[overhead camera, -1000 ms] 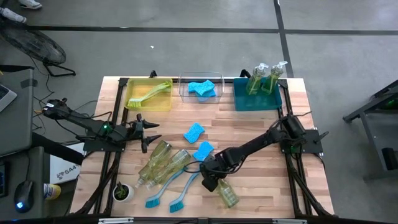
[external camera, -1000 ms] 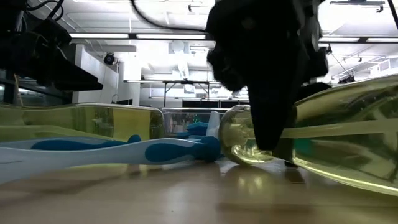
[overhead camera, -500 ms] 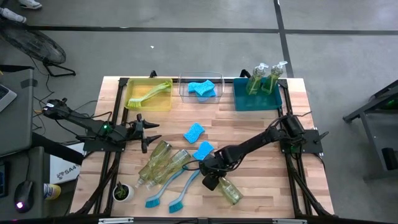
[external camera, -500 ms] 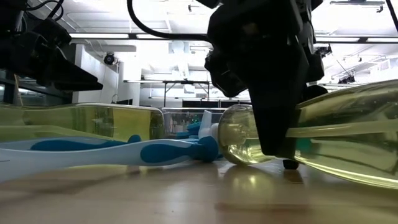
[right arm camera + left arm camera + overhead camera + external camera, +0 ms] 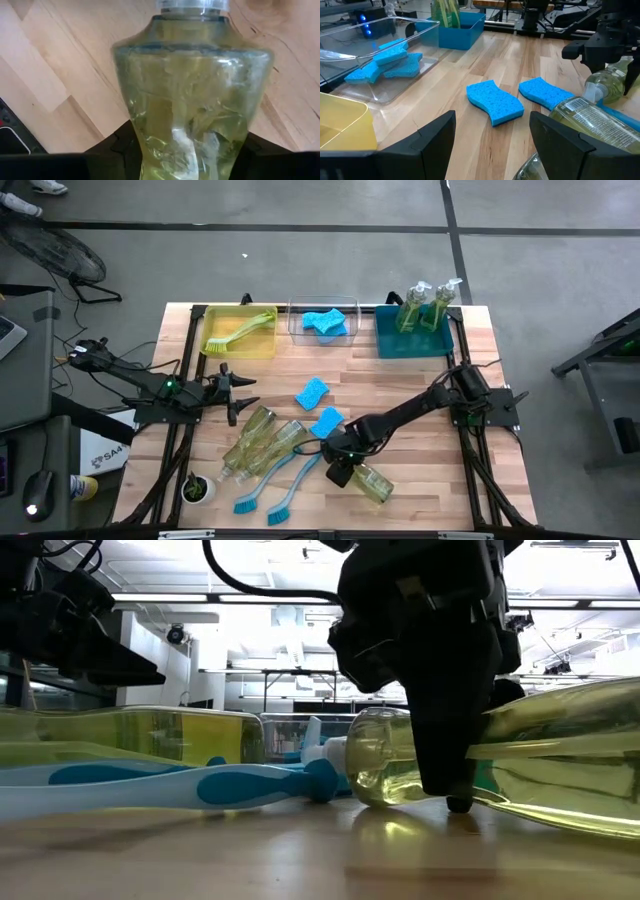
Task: Pick & Place Kitchen Sink Supplies
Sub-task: Put the dish soap into the blue bin
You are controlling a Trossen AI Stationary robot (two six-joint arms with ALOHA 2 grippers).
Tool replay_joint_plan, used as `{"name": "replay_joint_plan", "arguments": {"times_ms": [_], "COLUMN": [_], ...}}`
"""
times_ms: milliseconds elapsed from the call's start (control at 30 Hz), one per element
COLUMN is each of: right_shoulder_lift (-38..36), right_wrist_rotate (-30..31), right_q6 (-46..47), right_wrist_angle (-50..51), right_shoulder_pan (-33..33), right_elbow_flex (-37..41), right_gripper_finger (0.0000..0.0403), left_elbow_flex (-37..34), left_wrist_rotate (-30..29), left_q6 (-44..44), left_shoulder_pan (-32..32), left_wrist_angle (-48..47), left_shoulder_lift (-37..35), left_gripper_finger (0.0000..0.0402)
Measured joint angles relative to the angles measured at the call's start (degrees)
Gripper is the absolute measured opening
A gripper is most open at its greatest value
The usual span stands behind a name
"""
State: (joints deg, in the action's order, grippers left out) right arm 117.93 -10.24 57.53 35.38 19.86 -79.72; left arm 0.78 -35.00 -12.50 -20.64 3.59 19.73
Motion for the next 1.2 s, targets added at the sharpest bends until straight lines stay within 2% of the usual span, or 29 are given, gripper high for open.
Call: {"name": "replay_joint_plan", "arguments": {"times_ms": [133, 367, 667, 833, 1000, 1200], "right_shoulder_lift": [-2.6, -11.0, -20.1, -22.9, -24.6, -27.7], "right_wrist_rotate": [5.5, 24.7, 60.8, 77.5, 86.9, 88.3], "right_q6": [-1.1, -2.5, -7.6, -11.8, -10.0, -0.7], "right_wrist_angle": [4.5, 9.6, 9.4, 11.3, 21.5, 36.7], "right_shoulder_pan": [-0.2, -0.7, 2.2, 3.3, 2.3, -0.8], "right_elbow_flex": [0.2, 0.3, 0.1, 0.1, 0.0, 0.0], "right_gripper_finger": [0.0177, 0.0175, 0.0175, 0.0175, 0.0171, 0.0170], "left_elbow_flex": [0.0, 0.0, 0.0, 0.0, 0.0, 0.0], "left_wrist_rotate": [0.0, 0.0, 0.1, 0.1, 0.1, 0.1], "left_q6": [0.0, -0.1, -1.3, -1.9, -2.8, -2.8], "left_shoulder_pan": [0.0, 0.0, 0.0, 0.0, 0.0, 0.0], "left_wrist_angle": [0.0, 0.0, 0.0, 0.0, 0.0, 0.0], "left_shoulder_lift": [0.0, 0.0, 0.0, 0.0, 0.0, 0.0], "left_gripper_finger": [0.0250, 0.0250, 0.0250, 0.0250, 0.0250, 0.0250]}}
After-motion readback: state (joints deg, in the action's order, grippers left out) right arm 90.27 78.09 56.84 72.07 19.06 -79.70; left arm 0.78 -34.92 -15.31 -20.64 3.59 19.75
